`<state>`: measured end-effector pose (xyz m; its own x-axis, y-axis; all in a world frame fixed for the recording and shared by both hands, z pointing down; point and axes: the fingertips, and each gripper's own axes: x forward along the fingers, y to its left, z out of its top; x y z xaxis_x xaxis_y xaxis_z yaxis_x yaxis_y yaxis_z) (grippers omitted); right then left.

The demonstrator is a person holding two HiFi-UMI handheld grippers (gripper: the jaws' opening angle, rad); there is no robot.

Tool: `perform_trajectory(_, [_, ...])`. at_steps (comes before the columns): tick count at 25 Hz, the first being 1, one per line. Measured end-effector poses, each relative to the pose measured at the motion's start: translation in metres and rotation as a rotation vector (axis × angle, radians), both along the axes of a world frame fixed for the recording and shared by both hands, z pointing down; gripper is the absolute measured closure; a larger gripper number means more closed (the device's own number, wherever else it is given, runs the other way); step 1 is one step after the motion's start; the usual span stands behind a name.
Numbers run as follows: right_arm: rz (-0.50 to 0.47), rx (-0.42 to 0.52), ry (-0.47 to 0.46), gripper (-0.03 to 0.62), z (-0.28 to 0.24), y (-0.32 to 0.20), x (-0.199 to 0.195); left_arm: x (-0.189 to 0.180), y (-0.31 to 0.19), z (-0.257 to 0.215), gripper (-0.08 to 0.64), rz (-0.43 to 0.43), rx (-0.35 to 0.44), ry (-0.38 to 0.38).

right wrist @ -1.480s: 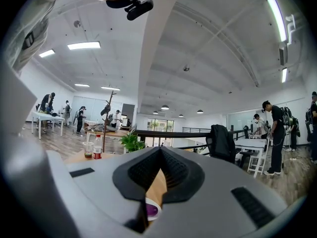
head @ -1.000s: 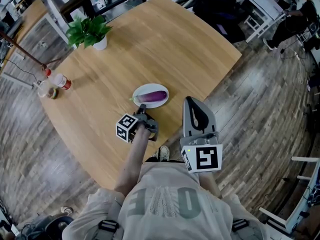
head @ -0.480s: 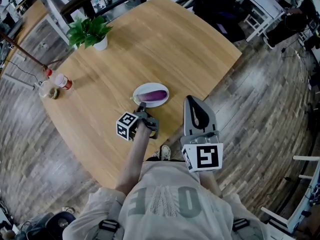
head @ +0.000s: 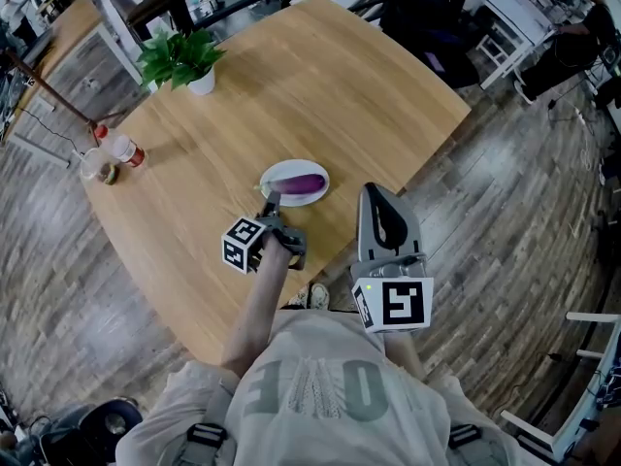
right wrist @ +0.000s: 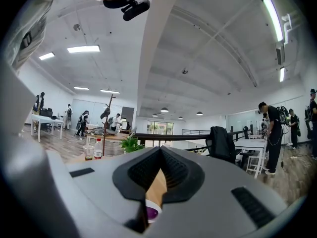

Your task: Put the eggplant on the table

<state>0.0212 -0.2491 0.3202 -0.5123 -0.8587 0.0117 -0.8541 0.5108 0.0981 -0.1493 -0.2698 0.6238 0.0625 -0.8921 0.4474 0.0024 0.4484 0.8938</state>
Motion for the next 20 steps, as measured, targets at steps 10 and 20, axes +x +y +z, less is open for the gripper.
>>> perform_trajectory(10, [-0.014, 0.016, -0.043, 0.575, -0.007, 0.015, 0.005, -0.03, 0.001, -0.133, 0.282, 0.122, 0.302, -0.874])
perform_trajectory(20, [-0.035, -0.01, -0.062, 0.574, -0.004, 0.029, 0.006, 0.028, 0.037, -0.279, 0.282, 0.233, 0.63, -1.702])
